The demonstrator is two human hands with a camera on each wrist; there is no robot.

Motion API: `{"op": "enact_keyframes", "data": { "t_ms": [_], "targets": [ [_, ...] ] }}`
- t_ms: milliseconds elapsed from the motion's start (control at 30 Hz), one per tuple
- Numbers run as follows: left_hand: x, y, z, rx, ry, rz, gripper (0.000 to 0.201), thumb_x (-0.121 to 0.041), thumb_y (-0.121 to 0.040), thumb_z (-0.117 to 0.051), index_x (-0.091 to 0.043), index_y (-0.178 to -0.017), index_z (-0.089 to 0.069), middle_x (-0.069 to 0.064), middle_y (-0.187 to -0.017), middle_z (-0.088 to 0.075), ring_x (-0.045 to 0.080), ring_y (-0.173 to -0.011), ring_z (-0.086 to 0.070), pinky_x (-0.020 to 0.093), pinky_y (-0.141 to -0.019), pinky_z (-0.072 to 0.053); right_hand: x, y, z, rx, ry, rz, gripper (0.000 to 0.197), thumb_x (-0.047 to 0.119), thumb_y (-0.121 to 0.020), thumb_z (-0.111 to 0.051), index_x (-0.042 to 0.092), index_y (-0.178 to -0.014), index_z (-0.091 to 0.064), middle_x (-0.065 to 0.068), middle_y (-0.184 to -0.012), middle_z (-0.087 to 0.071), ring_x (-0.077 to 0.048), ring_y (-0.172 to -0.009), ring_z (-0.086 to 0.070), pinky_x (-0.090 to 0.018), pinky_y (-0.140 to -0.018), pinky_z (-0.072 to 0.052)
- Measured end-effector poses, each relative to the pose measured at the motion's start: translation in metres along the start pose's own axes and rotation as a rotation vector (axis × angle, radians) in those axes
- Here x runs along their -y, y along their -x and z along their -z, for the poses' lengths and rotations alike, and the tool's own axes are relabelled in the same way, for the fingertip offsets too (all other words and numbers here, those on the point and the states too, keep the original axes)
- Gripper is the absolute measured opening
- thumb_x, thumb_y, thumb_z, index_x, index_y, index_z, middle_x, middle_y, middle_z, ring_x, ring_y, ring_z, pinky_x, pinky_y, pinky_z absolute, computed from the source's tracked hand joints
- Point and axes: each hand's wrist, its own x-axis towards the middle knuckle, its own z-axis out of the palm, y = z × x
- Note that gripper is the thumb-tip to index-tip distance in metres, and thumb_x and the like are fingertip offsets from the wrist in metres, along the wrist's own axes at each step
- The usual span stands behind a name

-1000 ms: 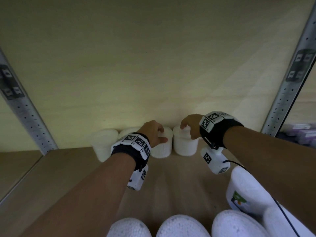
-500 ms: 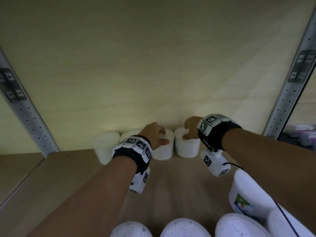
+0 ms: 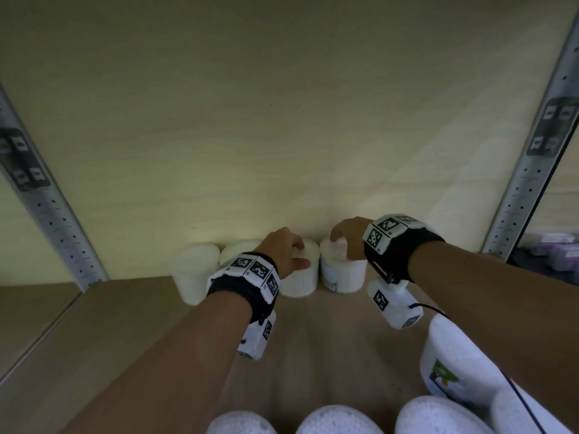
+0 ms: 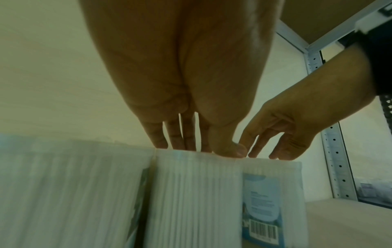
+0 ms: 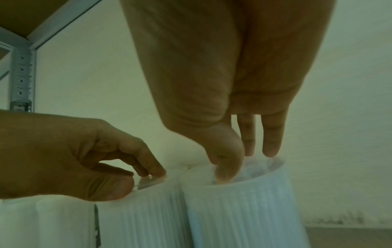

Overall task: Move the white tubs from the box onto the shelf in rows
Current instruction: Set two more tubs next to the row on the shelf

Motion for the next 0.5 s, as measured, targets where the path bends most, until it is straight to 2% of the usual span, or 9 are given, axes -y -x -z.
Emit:
{"op": "enact_keyframes", "data": {
  "t_ms": [67, 167, 233, 300, 333, 400, 500],
  "targets": [
    [0.000, 0.000, 0.000, -0.001, 0.011, 0.002, 0.050, -0.033, -0.084, -0.069, -0.007, -0.126, -0.058, 0.012, -0.130, -0.052, 0.027, -0.119, -0.052, 0.030, -0.096, -0.041, 0.000, 0.003, 0.000, -0.003, -0.014, -0.002, 0.050, 0.010, -0.093, -0.050, 0.016, -0.143, -0.042, -0.008, -0.150, -0.038, -0.027, -0.137, -0.040, -0.031, -0.108, -0.036],
    [0.000, -0.001, 0.000, -0.001, 0.015, 0.002, 0.051, -0.032, -0.084, -0.069, -0.007, -0.126, -0.058, 0.012, -0.130, -0.052, 0.027, -0.119, -0.053, 0.030, -0.097, -0.042, -0.003, 0.001, 0.005, -0.029, -0.078, -0.005, 0.047, 0.015, -0.090, -0.054, 0.017, -0.137, -0.049, -0.009, -0.146, -0.042, -0.028, -0.133, -0.044, -0.034, -0.106, -0.040],
    [0.001, -0.001, 0.000, 0.001, 0.018, 0.001, 0.051, -0.032, -0.084, -0.069, -0.007, -0.127, -0.058, 0.013, -0.130, -0.053, 0.028, -0.119, -0.053, 0.029, -0.096, -0.041, -0.001, -0.001, 0.007, -0.069, -0.060, -0.011, 0.050, 0.034, -0.086, -0.058, 0.014, -0.132, -0.052, -0.010, -0.140, -0.046, -0.029, -0.125, -0.049, -0.038, -0.104, -0.044],
    [0.001, -0.001, 0.000, 0.004, 0.019, -0.003, 0.051, -0.032, -0.084, -0.069, -0.007, -0.127, -0.057, 0.013, -0.130, -0.051, 0.028, -0.119, -0.052, 0.030, -0.096, -0.041, -0.003, -0.007, 0.002, -0.090, -0.020, -0.043, 0.066, 0.059, -0.076, -0.055, 0.014, -0.124, -0.054, -0.009, -0.131, -0.051, -0.030, -0.115, -0.054, -0.043, -0.098, -0.048],
    [0.002, -0.001, 0.000, 0.005, 0.017, -0.004, 0.051, -0.032, -0.084, -0.069, -0.007, -0.126, -0.057, 0.013, -0.130, -0.051, 0.028, -0.120, -0.052, 0.031, -0.097, -0.041, -0.002, -0.008, -0.001, -0.074, 0.003, -0.059, 0.070, 0.065, -0.075, -0.052, 0.015, -0.124, -0.052, -0.009, -0.130, -0.051, -0.031, -0.114, -0.055, -0.043, -0.097, -0.048],
    [0.001, -0.002, 0.000, 0.007, 0.014, -0.008, 0.050, -0.032, -0.084, -0.069, -0.007, -0.125, -0.057, 0.012, -0.129, -0.050, 0.028, -0.119, -0.051, 0.032, -0.098, -0.041, 0.000, -0.007, -0.004, -0.043, -0.002, -0.078, 0.069, 0.064, -0.080, -0.052, 0.014, -0.127, -0.050, -0.010, -0.130, -0.051, -0.031, -0.114, -0.055, -0.041, -0.097, -0.047],
    [0.001, -0.002, -0.002, 0.002, 0.004, -0.017, 0.049, -0.032, -0.084, -0.069, -0.007, -0.125, -0.058, 0.013, -0.128, -0.050, 0.029, -0.118, -0.052, 0.032, -0.096, -0.041, 0.003, -0.006, -0.003, -0.021, 0.007, -0.069, 0.062, 0.057, -0.082, -0.056, 0.010, -0.122, -0.055, -0.011, -0.125, -0.057, -0.030, -0.109, -0.059, -0.042, -0.095, -0.050]
  ]
}}
